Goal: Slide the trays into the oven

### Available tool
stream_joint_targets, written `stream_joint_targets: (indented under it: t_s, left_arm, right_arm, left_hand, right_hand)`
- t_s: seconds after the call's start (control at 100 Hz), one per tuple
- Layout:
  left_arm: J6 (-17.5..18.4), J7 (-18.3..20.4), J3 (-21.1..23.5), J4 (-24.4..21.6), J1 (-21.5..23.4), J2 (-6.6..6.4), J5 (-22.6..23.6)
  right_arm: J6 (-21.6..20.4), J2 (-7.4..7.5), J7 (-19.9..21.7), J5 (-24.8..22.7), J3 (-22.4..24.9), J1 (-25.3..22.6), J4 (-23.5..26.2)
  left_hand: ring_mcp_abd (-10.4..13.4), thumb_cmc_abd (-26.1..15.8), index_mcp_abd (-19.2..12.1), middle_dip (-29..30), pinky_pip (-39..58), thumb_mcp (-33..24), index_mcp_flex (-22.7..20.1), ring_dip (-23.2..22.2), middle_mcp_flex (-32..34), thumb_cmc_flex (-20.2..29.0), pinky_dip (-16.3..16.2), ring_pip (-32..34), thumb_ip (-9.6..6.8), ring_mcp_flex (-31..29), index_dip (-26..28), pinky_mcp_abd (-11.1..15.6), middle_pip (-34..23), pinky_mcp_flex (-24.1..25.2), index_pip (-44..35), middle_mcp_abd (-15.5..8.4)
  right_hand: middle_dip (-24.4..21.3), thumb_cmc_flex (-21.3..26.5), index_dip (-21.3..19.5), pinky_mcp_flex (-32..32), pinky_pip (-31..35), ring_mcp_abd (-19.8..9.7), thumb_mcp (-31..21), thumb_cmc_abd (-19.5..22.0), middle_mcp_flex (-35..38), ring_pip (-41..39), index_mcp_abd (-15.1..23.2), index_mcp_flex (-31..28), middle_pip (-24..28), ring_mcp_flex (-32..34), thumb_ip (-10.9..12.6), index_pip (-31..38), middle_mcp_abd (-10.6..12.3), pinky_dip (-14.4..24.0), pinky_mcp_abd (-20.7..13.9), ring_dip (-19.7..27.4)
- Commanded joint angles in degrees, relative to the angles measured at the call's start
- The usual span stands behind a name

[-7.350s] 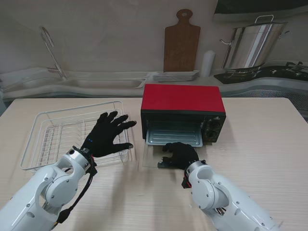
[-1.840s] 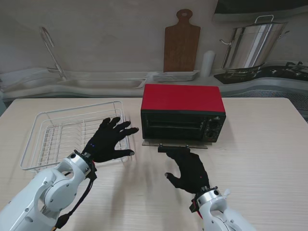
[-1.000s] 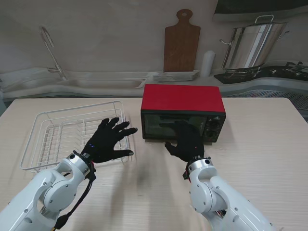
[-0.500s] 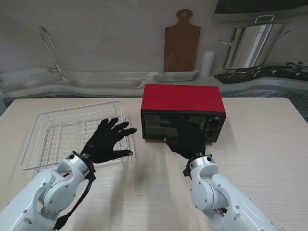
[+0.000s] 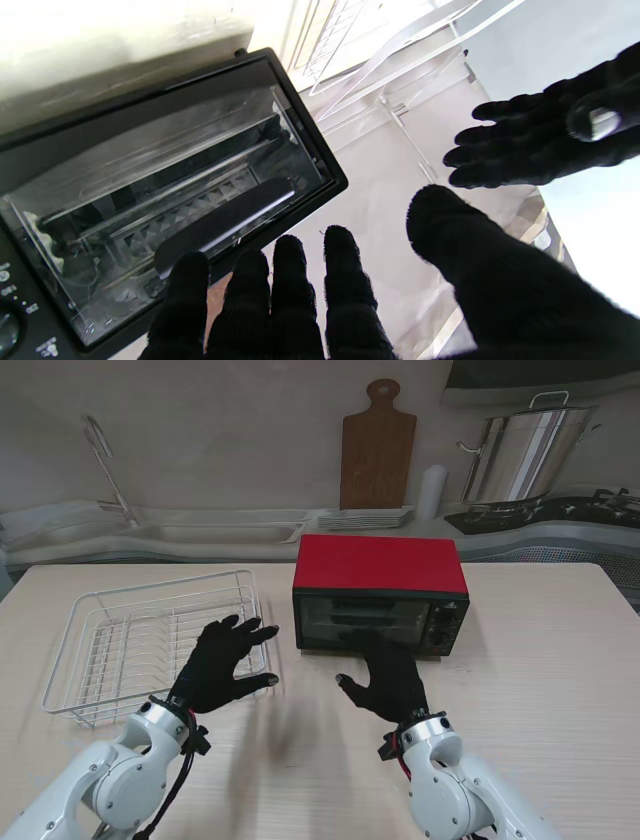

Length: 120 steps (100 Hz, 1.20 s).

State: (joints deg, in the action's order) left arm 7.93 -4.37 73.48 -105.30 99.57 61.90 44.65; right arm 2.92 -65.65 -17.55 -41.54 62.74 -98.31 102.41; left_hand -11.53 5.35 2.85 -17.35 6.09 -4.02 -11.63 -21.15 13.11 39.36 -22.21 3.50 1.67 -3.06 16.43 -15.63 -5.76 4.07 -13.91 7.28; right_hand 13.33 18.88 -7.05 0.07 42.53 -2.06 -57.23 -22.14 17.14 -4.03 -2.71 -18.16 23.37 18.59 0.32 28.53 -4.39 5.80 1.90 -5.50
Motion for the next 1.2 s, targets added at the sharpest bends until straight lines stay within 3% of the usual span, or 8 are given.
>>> stream_joint_targets:
  t_s: [0.0,0.22,0.37,0.58,0.73,0.85,1.04,1.19]
  left_arm:
    - [-0.2,0.0,-0.7,-0.5,1.6,0.93,-0.8]
    - [0.5,-3.8,-3.3,2.7,1.2,2.33,-8.4]
    - [-0.6,-3.2,-5.5,4.1,0.6,2.66,-12.1]
    - [-1.0,-5.5,-7.8,6.0,1.0,3.57,-16.0]
    - [-0.3,-7.5,-9.0,7.1,1.6,4.06,-17.0]
    - [-1.3,-8.7,-9.7,7.4,2.5,4.47,-18.2]
    - [0.6,-8.0,-9.3,7.6,3.5,4.58,-21.2]
    - [0.5,-7.6,-9.3,7.0,3.6,4.33,-20.1]
  right_arm:
    - [-1.2,0.05,0.7,0.5,-0.1,-2.1,0.2]
    - [-4.6,-0.23,-0.3,3.2,0.8,-4.6,-1.1]
    - [-6.2,-0.45,-0.8,5.2,1.1,-5.6,-2.8]
    - [-9.8,-0.30,0.3,7.4,2.7,-8.0,-4.0]
    - [-13.0,-0.47,0.9,10.4,4.0,-9.4,-4.5]
    - [-15.8,-0.28,2.3,11.7,5.0,-10.2,-4.8]
    - [-17.8,-0.17,3.5,13.2,6.3,-10.4,-5.7]
    - [-17.9,-0.31,4.2,15.0,6.6,-9.7,-6.6]
  left_hand:
    - [1.4,-2.2,0.2,1.1,-2.7,1.1,0.8,0.6,-2.4,0.7,0.7,-0.8,-2.49,1.6,-1.1,1.5,1.2,0.5,1.3,-0.3]
    - [1.6,-1.2,-0.2,1.2,-2.8,0.5,0.9,0.8,-2.8,1.1,0.8,-1.2,-2.53,1.9,-1.4,1.8,1.0,0.5,0.8,-0.8]
    - [2.1,-1.3,-0.5,1.4,-3.8,-0.1,2.8,2.2,-4.5,0.3,2.2,-2.0,-2.37,1.8,-2.1,2.3,1.2,0.2,0.5,-1.4]
    - [2.3,-1.1,-3.0,1.7,-4.0,-0.5,2.6,3.4,-5.0,0.3,3.0,-2.2,-2.36,1.7,-3.3,2.6,1.5,0.0,1.6,-1.9]
    - [2.1,-1.3,-3.5,1.0,-2.2,-1.1,3.2,2.2,-5.2,0.3,1.3,-1.3,-2.24,1.8,-2.5,2.2,1.0,0.3,0.4,-2.3]
    - [2.1,-1.4,-3.0,1.1,-2.0,-1.3,3.2,2.1,-5.4,0.3,0.8,-1.4,-2.21,1.8,-2.9,2.3,1.3,0.5,1.3,-2.5]
    - [2.4,-1.3,-3.2,1.6,-2.2,-1.3,3.0,2.2,-5.4,0.4,0.6,-1.7,-1.99,1.9,-3.4,2.7,1.8,0.6,1.6,-2.5]
    - [2.3,-1.3,-3.3,1.7,-2.4,-1.3,2.6,2.2,-4.9,0.4,0.7,-1.6,-1.86,1.7,-3.3,2.6,1.6,0.4,1.2,-2.2]
  right_hand:
    - [0.7,-0.3,-0.4,-0.9,0.4,-1.9,-1.1,-0.4,-0.7,-0.3,1.3,2.6,0.6,-3.6,2.0,0.8,2.4,1.0,-0.5,-0.7]
    - [0.5,-3.4,-0.5,-1.5,-0.2,-1.8,2.3,0.2,-1.5,-0.4,2.8,3.7,0.4,-4.5,0.2,1.1,3.1,0.6,0.4,-0.7]
    - [0.4,-4.9,-0.5,-2.7,-1.3,-2.6,3.7,0.4,-3.2,-0.3,4.7,5.6,0.1,-6.0,-0.8,1.2,4.2,0.0,-0.4,-0.7]
    - [-0.9,-5.9,0.0,-4.2,-3.6,-5.4,6.6,1.8,-4.9,-0.1,11.3,8.8,-2.3,-8.8,-0.8,-0.2,10.2,-1.5,-2.8,-0.6]
    - [-2.5,-5.8,1.0,-3.9,-7.7,-8.0,8.6,2.6,-4.5,0.4,16.0,10.2,-5.9,-10.9,-0.5,-2.9,14.0,-4.3,-5.4,-0.2]
    - [-3.1,-6.7,1.4,-3.4,-9.6,-10.0,9.5,3.6,-4.8,1.2,16.9,11.3,-7.4,-11.7,-0.7,-4.3,14.3,-5.5,-7.1,0.2]
    - [-3.6,-7.8,1.8,-3.5,-10.1,-8.8,11.6,5.1,-4.8,1.7,17.6,12.0,-8.8,-11.9,-0.4,-6.5,14.4,-5.9,-5.4,0.6]
    - [-4.3,-8.3,2.0,-3.8,-11.5,-9.0,13.5,5.8,-4.7,2.3,18.2,12.3,-10.4,-12.0,-0.3,-8.8,14.8,-6.1,-5.5,0.9]
